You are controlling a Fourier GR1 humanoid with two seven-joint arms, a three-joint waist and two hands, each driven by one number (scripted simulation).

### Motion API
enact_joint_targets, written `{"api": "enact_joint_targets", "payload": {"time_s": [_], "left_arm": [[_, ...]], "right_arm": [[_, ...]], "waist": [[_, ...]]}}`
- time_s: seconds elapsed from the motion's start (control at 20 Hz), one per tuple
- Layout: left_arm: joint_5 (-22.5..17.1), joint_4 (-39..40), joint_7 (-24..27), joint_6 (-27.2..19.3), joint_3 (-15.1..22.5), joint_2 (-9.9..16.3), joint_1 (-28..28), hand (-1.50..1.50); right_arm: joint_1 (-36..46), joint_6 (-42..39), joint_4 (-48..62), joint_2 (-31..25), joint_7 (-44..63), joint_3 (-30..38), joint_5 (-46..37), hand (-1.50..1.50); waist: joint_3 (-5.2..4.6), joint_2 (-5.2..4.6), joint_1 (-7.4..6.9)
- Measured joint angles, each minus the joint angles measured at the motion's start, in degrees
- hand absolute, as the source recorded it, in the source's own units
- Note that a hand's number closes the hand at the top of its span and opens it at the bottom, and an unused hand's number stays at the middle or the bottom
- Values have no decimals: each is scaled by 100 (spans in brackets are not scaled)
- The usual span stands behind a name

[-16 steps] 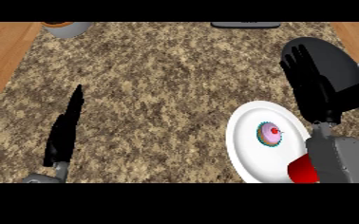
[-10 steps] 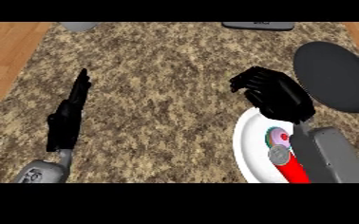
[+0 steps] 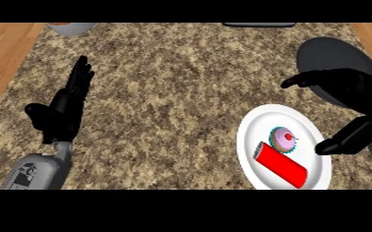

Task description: Pick the cupcake from the plate and place it in the pan

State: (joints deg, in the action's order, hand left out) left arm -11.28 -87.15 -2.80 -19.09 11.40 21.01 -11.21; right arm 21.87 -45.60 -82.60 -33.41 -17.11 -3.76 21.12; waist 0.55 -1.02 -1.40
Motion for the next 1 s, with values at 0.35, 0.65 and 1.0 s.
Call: {"api": "enact_joint_targets", "payload": {"time_s": [0.35, 0.65, 1.0], "left_arm": [[-144, 123, 21, 195, -102, -1, -217, 0], [-190, 220, -27, 312, -142, 4, -373, 0], [-206, 417, 35, 432, -244, 11, -429, 0]], "right_arm": [[606, -170, 0, -1193, -514, 293, -878, -150], [1006, 56, -31, -1834, -962, -28, -1679, -150], [1308, 772, 82, -2050, -1836, -586, -2364, -150]], "waist": [[-12, -35, -101], [-23, -34, -173], [-39, -1, -141]]}}
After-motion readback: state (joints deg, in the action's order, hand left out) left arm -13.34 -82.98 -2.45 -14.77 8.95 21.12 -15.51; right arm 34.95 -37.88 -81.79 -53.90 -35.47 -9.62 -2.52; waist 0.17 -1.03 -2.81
